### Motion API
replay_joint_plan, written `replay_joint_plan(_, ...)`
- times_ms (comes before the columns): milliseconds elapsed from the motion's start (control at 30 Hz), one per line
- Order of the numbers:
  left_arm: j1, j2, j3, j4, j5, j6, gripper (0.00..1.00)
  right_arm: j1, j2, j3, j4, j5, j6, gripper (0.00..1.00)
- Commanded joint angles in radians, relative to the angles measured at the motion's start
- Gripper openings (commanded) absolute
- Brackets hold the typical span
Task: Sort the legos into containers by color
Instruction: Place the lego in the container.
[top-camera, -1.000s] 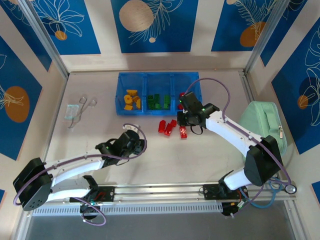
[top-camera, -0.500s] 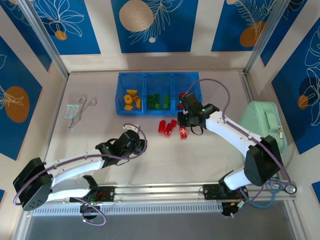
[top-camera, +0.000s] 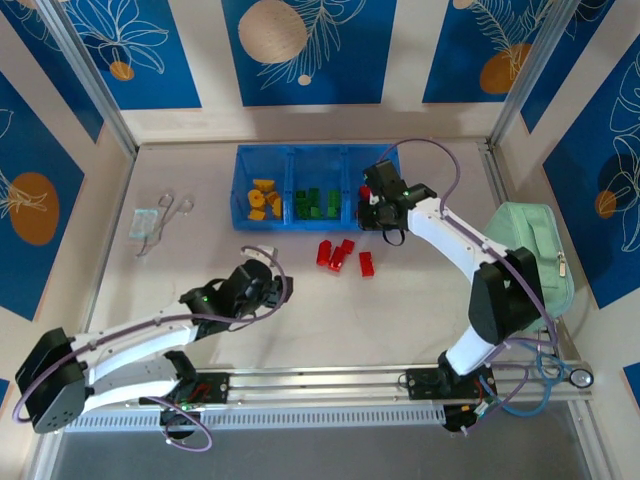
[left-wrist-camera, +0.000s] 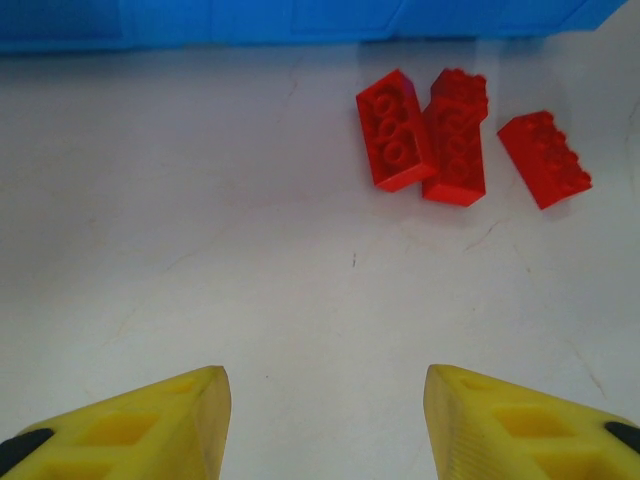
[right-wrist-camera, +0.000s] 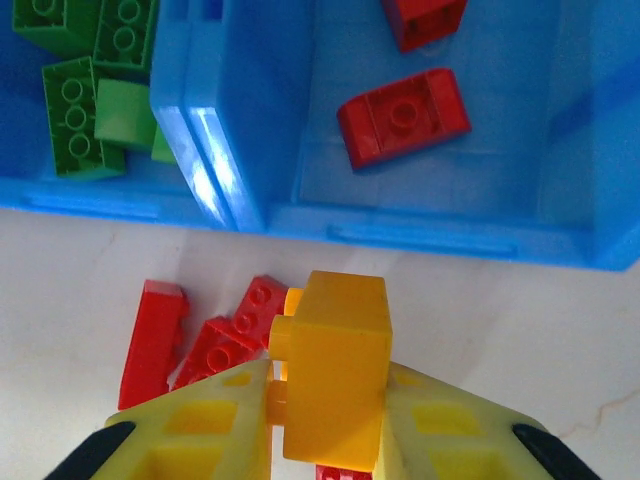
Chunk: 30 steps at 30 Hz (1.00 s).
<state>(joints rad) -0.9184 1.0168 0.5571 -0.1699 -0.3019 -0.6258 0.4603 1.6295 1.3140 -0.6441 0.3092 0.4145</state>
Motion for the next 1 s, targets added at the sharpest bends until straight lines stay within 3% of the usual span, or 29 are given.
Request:
replay_joint_plan(0,-0.014,-0.073,0.026,-0.078,-0.049,0.023,0.55,0.005,0.022,0.074,-0.015,-0.047,-0.028,0.26)
replay_joint_plan(300,-0.010,-0.249,0.058,-0.228,-0.154,0.054,0.56,0.111,0.173,0.336,-0.010,-0.150,-0.050,0.26)
replay_joint_plan(733,-0.013,-0.316,0.055,-0.369,-0.131,0.031,0.56,0.218,0.695,1.087,-0.229,-0.257,-0.036,0.27)
replay_joint_plan(900,-0.014,-0.341,0.059,-0.395,-0.116,0.031,0.57,0.235,0.881,1.366,-0.312,-0.240,-0.032,0.33)
replay_joint_plan(967,-0.014,-0.341,0.061,-0.396,-0.099,0.033,0.58,0.235,0.911,1.413,-0.314,-0.234,-0.016,0.50)
